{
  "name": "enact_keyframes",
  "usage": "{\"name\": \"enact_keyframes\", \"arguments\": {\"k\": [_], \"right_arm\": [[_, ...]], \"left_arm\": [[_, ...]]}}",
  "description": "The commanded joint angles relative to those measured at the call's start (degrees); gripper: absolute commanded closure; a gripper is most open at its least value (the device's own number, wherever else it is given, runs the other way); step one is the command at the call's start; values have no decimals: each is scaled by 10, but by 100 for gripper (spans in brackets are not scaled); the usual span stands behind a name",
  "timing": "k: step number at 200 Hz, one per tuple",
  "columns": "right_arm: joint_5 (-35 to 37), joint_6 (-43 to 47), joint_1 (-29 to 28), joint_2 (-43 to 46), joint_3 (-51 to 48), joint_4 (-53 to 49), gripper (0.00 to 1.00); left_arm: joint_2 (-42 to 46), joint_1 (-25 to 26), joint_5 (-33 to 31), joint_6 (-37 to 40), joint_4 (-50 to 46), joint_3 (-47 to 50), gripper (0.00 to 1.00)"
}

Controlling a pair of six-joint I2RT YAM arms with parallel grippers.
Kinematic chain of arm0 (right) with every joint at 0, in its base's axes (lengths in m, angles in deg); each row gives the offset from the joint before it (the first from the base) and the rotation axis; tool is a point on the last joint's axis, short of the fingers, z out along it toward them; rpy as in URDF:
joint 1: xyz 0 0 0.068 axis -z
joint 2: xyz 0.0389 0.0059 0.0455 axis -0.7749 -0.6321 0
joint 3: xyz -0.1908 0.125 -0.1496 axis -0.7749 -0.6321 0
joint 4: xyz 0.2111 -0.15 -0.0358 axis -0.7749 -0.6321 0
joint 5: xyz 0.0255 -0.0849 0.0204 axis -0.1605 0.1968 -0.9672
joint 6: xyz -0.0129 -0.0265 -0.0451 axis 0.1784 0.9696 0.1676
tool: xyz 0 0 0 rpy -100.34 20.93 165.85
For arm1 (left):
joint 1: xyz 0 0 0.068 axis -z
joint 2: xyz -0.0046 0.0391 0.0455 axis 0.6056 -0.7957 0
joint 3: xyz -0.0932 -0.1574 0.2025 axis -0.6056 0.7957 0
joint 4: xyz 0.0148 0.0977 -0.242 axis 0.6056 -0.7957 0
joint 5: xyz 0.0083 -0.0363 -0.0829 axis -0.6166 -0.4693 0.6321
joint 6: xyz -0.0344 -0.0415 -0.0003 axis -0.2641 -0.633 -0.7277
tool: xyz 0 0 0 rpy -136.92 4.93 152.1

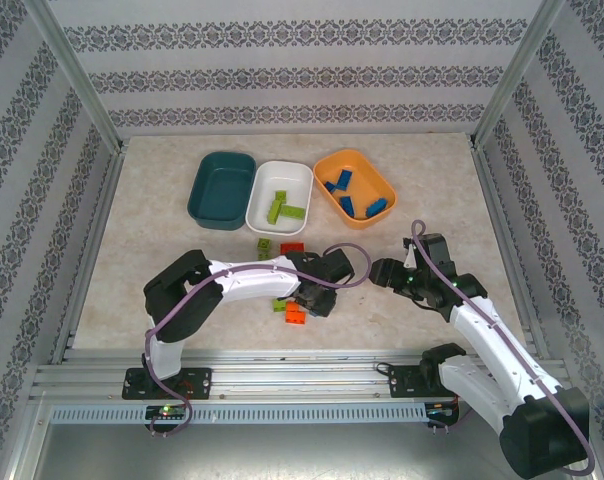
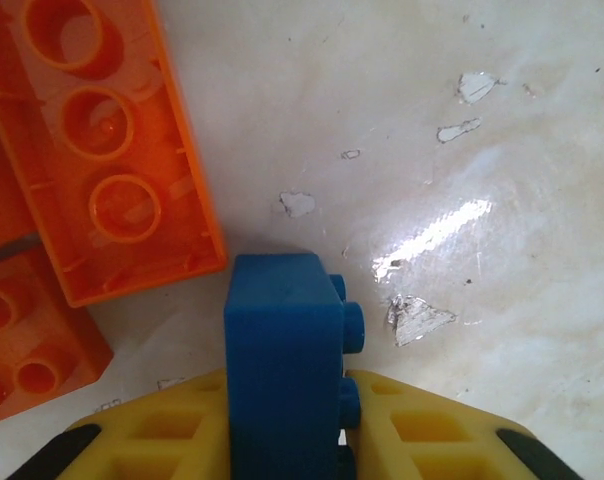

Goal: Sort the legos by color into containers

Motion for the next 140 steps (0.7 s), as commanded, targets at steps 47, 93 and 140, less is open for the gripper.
{"name": "enact_keyframes", "arguments": {"k": [47, 93, 140], "right_arm": [[0, -12, 4, 9, -9, 4, 29], [-6, -25, 5, 10, -22, 19, 25], [-16, -36, 5, 3, -42, 44, 24]], "left_arm": [[60, 7, -10, -10, 2, 7, 82], [99, -12, -13, 15, -16, -22, 95], [80, -95, 20, 86, -73, -168, 94]]}}
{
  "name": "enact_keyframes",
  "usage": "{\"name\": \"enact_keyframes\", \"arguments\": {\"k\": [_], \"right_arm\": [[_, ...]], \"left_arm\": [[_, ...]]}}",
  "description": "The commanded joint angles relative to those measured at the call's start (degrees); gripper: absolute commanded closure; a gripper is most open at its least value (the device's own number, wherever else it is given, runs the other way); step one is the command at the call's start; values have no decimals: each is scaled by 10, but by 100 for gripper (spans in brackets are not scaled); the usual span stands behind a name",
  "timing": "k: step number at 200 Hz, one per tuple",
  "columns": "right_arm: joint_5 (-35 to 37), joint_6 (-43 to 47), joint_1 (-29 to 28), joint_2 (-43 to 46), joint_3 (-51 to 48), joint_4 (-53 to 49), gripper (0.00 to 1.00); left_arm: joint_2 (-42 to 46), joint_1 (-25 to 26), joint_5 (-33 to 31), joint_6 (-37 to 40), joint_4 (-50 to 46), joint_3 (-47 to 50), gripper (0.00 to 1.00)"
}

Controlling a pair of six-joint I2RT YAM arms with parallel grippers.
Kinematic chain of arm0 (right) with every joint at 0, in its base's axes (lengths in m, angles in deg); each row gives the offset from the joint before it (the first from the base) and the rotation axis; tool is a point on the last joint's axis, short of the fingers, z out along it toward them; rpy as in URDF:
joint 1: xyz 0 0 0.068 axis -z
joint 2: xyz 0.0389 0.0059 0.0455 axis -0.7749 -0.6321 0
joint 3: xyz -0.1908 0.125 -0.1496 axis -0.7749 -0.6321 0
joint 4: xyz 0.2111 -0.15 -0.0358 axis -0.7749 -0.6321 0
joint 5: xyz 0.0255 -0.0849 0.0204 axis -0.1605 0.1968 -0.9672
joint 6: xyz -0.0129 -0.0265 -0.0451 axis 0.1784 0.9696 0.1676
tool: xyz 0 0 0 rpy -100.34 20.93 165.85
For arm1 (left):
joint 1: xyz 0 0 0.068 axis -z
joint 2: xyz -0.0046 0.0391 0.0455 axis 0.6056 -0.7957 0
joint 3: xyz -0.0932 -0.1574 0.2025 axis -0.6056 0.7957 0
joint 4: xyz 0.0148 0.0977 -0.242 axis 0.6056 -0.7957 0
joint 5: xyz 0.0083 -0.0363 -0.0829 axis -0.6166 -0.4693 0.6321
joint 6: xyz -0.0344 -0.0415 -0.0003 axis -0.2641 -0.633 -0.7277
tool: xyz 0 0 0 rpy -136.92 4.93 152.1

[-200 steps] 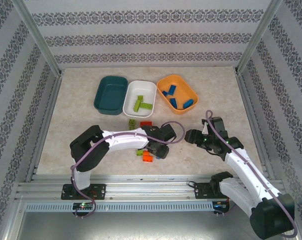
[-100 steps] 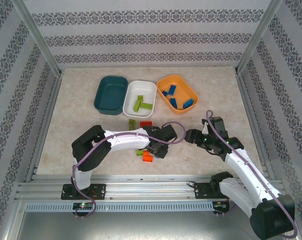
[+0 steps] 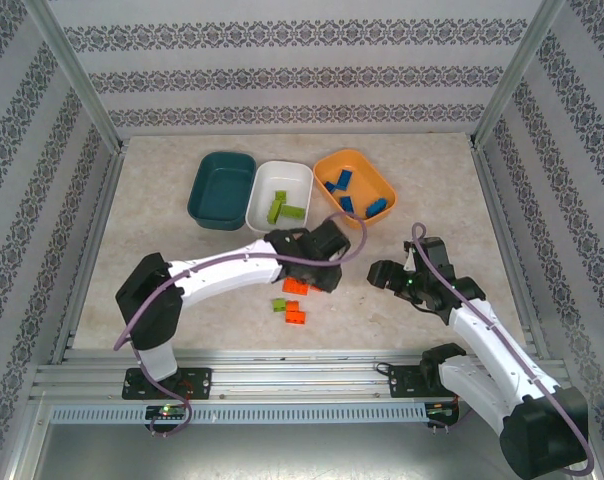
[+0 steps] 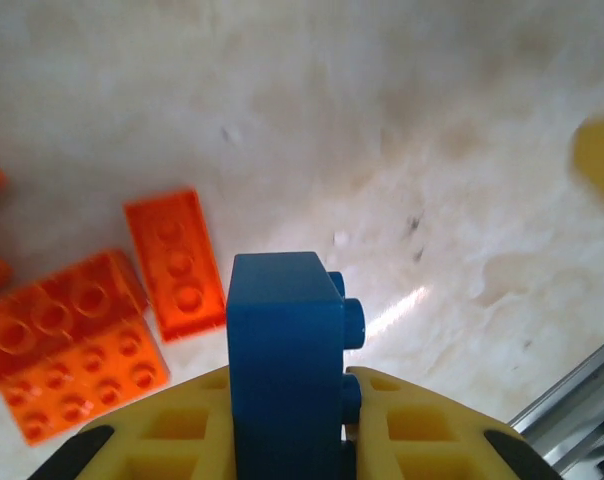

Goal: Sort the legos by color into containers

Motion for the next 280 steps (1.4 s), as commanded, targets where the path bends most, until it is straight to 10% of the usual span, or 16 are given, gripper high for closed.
{"name": "enact_keyframes", "arguments": {"k": [1, 110, 174, 280], "right_arm": [[-16, -15, 5, 0, -16, 25, 24], [-38, -39, -18, -10, -54, 40, 24], [-36, -37, -21, 6, -71, 31, 24], [-29, -43, -30, 10, -66, 26, 24]], "left_arm": [[-8, -51, 18, 54, -39, -82, 94], [-394, -175, 101, 45, -21, -638, 91], [-500, -199, 225, -92, 83, -661, 71], [-467, -198, 265, -92, 89, -662, 36]]}}
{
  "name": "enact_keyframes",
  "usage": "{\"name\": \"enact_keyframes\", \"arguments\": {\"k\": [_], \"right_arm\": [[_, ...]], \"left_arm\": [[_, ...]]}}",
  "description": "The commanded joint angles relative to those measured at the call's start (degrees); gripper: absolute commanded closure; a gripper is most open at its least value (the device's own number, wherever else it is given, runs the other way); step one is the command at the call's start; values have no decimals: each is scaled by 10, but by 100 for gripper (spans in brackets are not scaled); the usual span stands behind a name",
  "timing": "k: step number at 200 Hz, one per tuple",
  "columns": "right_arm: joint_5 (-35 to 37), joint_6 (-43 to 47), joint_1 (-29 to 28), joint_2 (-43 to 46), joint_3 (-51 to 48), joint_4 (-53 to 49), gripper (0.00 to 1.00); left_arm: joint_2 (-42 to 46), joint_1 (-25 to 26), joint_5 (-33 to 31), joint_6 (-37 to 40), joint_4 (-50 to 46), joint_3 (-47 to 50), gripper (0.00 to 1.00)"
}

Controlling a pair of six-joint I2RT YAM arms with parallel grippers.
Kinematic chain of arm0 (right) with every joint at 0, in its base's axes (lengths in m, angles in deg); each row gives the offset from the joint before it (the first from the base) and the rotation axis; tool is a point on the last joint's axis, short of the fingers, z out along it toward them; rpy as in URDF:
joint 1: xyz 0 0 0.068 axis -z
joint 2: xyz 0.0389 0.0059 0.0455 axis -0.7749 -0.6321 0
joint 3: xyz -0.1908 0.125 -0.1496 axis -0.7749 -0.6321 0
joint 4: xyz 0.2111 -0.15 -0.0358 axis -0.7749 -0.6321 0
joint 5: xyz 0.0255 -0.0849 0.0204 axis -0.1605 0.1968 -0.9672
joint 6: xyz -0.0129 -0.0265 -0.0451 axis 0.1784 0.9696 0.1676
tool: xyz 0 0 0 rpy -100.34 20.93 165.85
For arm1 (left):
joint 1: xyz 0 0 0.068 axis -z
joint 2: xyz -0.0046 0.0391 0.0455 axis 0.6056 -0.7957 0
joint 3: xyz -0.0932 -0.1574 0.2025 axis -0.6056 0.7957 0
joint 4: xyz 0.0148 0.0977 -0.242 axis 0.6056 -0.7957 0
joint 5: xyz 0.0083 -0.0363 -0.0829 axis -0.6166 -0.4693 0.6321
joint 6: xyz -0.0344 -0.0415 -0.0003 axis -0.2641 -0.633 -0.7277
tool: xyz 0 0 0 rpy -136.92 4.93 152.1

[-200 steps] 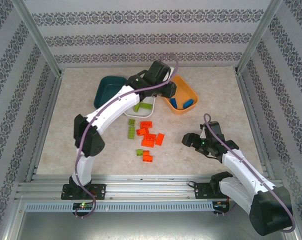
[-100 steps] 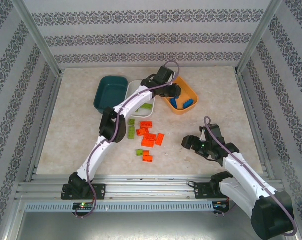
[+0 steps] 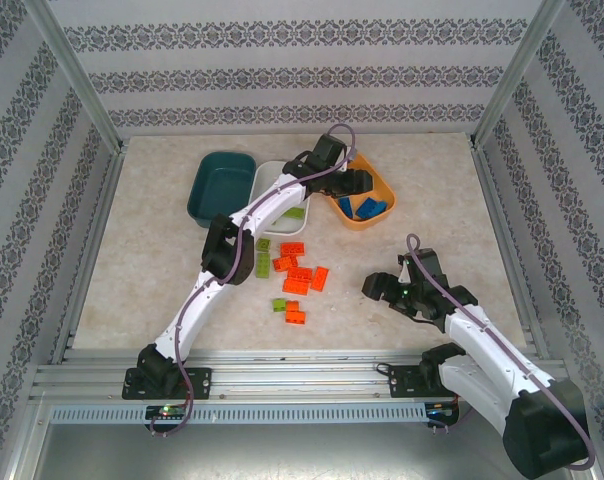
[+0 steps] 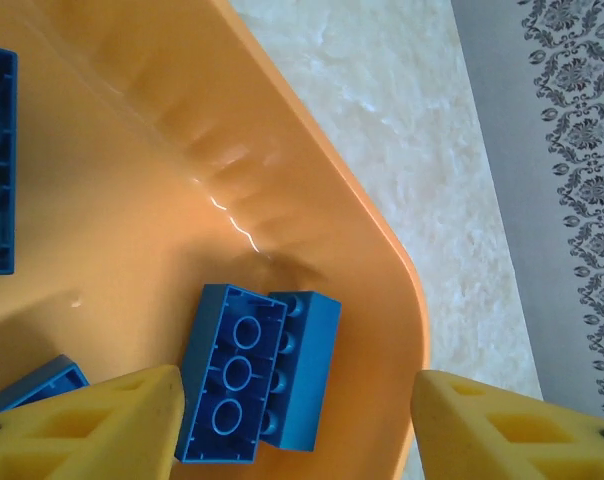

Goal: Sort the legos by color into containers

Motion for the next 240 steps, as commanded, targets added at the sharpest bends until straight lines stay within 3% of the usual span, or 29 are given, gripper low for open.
{"name": "enact_keyframes", "arguments": {"k": [1, 28, 47, 67, 98, 121, 145, 172, 201, 240], "right_arm": [[6, -4, -8, 11, -3, -12, 24], [8, -1, -15, 18, 11, -23, 24], [13, -1, -36, 16, 30, -31, 24], [34, -3, -76, 5, 53, -41, 25], [64, -12, -116, -17, 73, -48, 24], [62, -38, -123, -20, 62, -35, 24], [64, -60, -144, -27, 49, -12, 24], [83, -71, -174, -43, 47, -5, 23], [98, -82, -199, -47, 47, -2, 23], [111, -81, -207, -33, 41, -12, 23]], "left_arm": [[49, 3, 16, 9, 14, -18, 36], [121, 19, -11, 81, -65, -14, 33], [204, 43, -107, 159, -168, 40, 30], [333, 70, -212, 204, -193, 214, 27], [553, 76, -229, 194, -121, 566, 27], [674, 95, -271, 167, -134, 722, 26], [762, 138, -283, 89, -112, 848, 22], [770, 200, -310, 6, -76, 920, 21], [721, 256, -340, -67, -56, 924, 17], [651, 278, -351, -92, -53, 892, 12]]}}
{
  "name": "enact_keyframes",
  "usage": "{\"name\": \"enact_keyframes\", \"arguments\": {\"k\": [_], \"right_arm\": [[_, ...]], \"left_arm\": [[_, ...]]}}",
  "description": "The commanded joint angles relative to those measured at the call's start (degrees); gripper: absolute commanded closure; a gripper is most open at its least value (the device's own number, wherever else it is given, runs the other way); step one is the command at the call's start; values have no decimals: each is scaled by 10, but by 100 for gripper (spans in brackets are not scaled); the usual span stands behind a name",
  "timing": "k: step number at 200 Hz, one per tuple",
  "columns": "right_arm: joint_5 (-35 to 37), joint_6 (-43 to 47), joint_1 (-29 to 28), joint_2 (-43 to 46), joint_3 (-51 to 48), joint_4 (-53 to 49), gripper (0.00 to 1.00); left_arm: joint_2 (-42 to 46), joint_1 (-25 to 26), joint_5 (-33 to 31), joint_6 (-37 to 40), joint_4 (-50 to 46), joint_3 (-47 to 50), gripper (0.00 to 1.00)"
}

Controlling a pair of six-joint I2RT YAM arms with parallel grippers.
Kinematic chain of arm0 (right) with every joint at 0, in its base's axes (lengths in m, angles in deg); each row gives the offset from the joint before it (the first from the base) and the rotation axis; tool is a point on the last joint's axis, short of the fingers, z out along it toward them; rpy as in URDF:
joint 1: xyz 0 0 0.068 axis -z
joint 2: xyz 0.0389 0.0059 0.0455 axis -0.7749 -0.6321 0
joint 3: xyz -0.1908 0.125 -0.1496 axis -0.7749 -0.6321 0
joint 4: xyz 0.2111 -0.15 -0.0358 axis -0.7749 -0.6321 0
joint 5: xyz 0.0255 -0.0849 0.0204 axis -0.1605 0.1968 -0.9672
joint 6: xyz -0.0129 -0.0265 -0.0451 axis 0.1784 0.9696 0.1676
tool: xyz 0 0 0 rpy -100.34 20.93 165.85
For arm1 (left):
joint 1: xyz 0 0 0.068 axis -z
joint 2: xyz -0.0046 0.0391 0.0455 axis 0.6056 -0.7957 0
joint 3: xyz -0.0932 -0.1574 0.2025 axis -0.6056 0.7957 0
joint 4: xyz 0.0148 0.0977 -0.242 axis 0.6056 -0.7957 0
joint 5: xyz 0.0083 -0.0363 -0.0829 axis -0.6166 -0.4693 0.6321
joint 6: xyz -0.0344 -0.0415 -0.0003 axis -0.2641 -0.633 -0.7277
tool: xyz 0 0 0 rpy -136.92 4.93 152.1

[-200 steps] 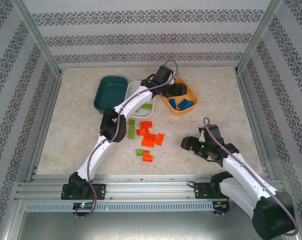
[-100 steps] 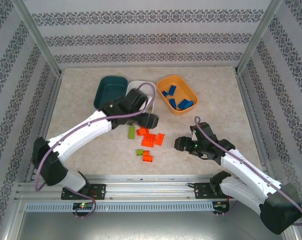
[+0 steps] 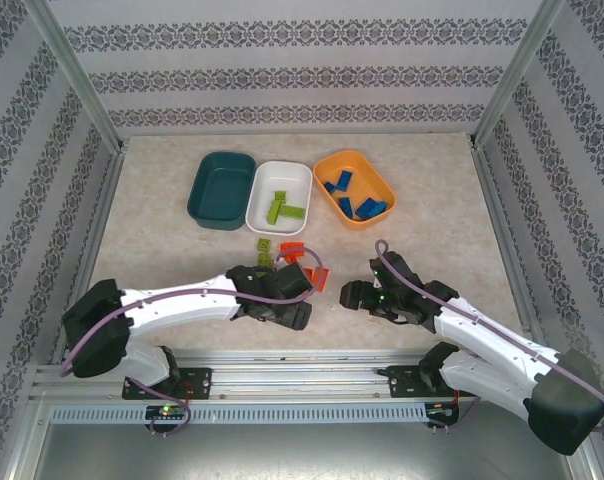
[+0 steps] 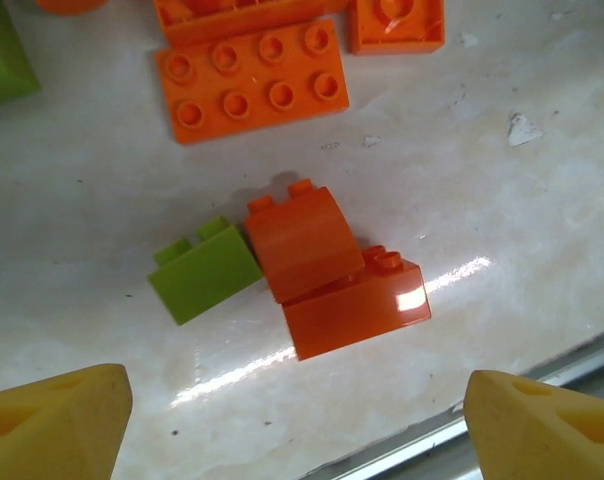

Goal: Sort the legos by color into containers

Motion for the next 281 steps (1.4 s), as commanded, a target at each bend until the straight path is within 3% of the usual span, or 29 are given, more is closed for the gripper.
{"name": "enact_keyframes", "arguments": {"k": [1, 90, 190, 238, 281], "right_arm": [[26, -6, -5, 12, -9, -2, 23], [34, 5, 3, 31, -23, -11, 22], [23, 11, 17, 33, -33, -4, 22], [25, 10, 18, 28, -32, 0, 22], [22, 9, 18, 18, -32, 6, 21]], "left_arm": [[-33, 10, -26, -46, 20, -27, 12], [-124, 24, -11, -60, 17, -73, 20], [-155, 27, -5, -55, 33, -77, 25], [-157, 27, -4, -54, 32, -71, 39], [-153, 27, 8, -52, 29, -62, 39]]}}
